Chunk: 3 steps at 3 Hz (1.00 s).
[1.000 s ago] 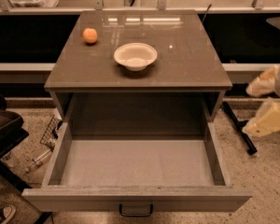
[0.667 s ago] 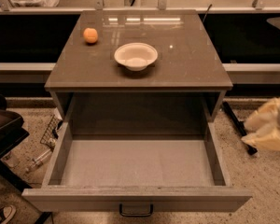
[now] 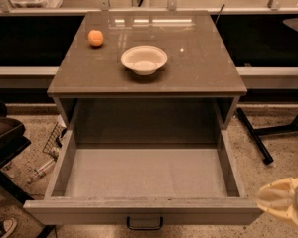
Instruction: Close top drawer
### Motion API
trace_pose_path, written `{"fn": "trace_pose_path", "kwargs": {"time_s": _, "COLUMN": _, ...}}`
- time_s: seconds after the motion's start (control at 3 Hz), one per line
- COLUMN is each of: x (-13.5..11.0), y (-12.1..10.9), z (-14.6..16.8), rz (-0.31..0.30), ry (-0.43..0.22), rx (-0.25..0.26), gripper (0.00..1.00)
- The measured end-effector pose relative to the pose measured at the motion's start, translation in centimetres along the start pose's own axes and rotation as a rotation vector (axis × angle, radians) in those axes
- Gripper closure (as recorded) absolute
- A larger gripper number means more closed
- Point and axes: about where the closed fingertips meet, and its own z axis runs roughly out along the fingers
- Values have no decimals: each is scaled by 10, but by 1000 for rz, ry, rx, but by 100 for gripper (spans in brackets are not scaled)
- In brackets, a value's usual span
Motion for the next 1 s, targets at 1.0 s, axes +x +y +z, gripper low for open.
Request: {"fn": "trace_pose_path", "kwargs": {"time_s": 1.0, "x": 22, "y": 46, "z": 50, "rz": 12, "ry": -77, "rx": -56, "gripper": 100}}
